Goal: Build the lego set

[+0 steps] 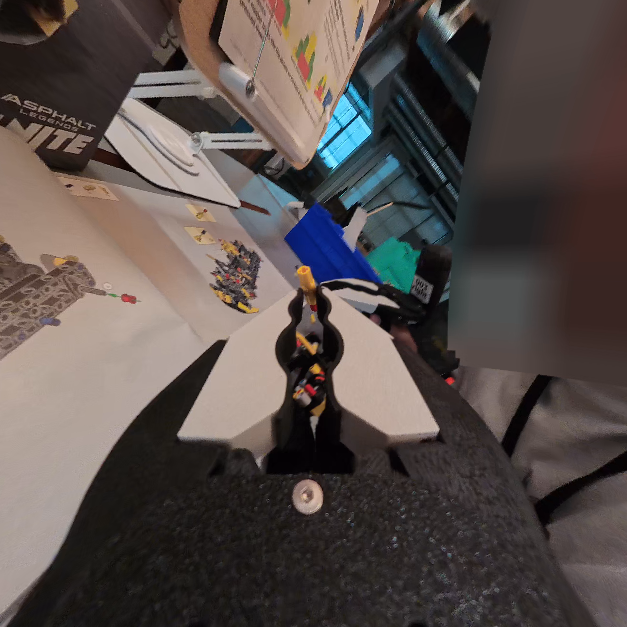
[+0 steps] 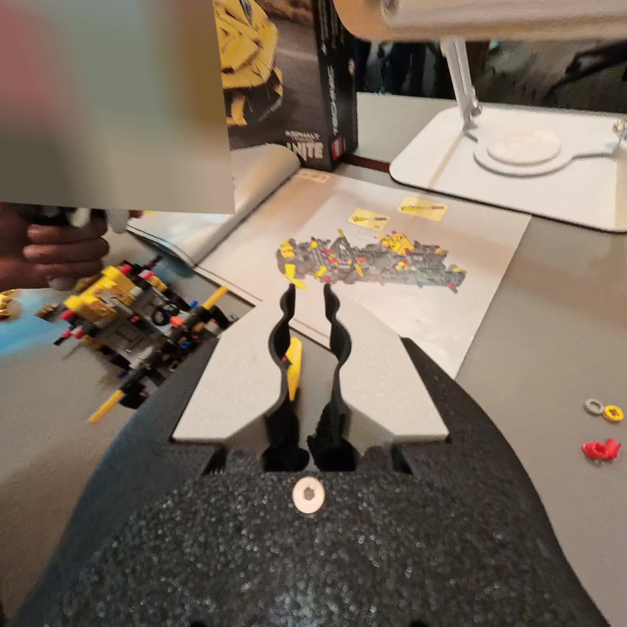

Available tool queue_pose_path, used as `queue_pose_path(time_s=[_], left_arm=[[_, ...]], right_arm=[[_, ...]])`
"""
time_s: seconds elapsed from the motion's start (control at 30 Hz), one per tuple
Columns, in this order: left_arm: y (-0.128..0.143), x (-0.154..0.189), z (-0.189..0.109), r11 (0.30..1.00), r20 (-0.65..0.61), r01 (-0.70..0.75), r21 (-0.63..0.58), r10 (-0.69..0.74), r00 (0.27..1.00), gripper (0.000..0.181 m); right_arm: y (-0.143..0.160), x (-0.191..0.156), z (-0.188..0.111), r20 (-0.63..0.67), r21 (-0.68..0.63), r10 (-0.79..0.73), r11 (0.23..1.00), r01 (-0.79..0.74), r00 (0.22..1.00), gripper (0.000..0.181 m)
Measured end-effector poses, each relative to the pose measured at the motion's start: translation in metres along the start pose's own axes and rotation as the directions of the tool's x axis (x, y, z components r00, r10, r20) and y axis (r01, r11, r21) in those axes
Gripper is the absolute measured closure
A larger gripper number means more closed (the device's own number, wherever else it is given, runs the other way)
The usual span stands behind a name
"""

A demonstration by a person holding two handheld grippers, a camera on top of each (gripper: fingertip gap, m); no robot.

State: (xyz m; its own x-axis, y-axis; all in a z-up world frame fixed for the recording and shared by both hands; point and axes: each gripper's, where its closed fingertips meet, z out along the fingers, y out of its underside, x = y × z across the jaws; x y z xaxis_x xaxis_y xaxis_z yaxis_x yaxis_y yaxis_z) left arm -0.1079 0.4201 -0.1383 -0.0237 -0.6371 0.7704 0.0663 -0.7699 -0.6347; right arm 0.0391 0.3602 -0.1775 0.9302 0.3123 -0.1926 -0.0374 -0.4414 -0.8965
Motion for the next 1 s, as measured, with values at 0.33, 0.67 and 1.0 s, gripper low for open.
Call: queue_pose_path(time_s=[0.33, 0.67, 1.0], left_arm=[[0.012, 0.085, -0.001, 0.967, -0.467, 0.201, -0.156, -0.252, 0.848, 0.174], [0.109, 0.16, -0.013, 0.781, -0.58, -0.063, -0.621, -0.404, 0.707, 0.174], [0.146, 0.164, -0.019, 0.681, -0.562, -0.189, -0.707, -0.38, 0.734, 0.174]], right_arm=[[-0.053, -0.129, -0.058, 0.623, 0.254, -0.145, 0.967, -0.023, 0.769, 0.159], [-0.026, -0.182, -0.084, 0.84, 0.245, -0.245, 0.967, 0.064, 0.484, 0.155], [0.0, -0.213, -0.104, 0.822, 0.34, -0.423, 0.902, 0.267, 0.381, 0.162]])
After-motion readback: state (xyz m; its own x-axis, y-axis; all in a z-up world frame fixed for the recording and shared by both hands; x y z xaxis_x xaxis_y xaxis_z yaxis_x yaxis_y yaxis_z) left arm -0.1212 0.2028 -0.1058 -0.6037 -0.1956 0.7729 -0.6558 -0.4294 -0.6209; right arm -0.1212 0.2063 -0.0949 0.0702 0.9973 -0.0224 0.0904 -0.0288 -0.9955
